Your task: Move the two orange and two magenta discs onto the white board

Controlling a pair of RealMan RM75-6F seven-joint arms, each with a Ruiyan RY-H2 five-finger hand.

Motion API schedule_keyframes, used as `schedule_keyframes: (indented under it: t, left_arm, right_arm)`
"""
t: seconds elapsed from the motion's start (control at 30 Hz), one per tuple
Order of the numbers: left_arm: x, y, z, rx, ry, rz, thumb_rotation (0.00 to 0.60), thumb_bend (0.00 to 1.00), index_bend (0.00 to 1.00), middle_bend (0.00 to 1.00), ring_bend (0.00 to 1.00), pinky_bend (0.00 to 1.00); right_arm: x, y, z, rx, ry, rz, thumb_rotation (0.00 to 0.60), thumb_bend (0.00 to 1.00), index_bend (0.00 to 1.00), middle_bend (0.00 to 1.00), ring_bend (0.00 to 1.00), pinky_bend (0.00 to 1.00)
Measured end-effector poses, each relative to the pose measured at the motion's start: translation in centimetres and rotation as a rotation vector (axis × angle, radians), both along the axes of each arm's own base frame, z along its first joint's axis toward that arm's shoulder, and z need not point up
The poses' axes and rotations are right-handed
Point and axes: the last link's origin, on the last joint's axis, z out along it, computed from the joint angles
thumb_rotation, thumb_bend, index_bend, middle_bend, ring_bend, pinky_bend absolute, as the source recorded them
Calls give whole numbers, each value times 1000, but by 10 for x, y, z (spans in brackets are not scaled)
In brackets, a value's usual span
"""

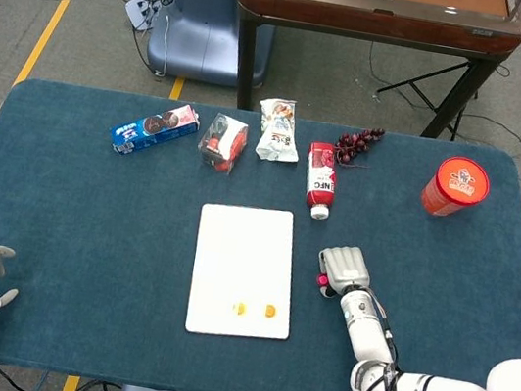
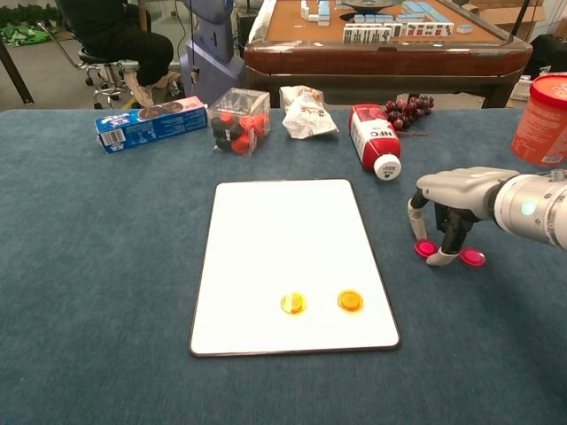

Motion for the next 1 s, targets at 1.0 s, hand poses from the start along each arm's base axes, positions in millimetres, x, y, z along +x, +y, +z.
schedule_keyframes:
  t: [1.0]
  left_arm:
    - [0,-1,3,5,-3,-2,600,167,422,563,484,648]
  right_arm:
    - [76,-18,-14,18,-117,118,600,311,575,1000,1000,1000]
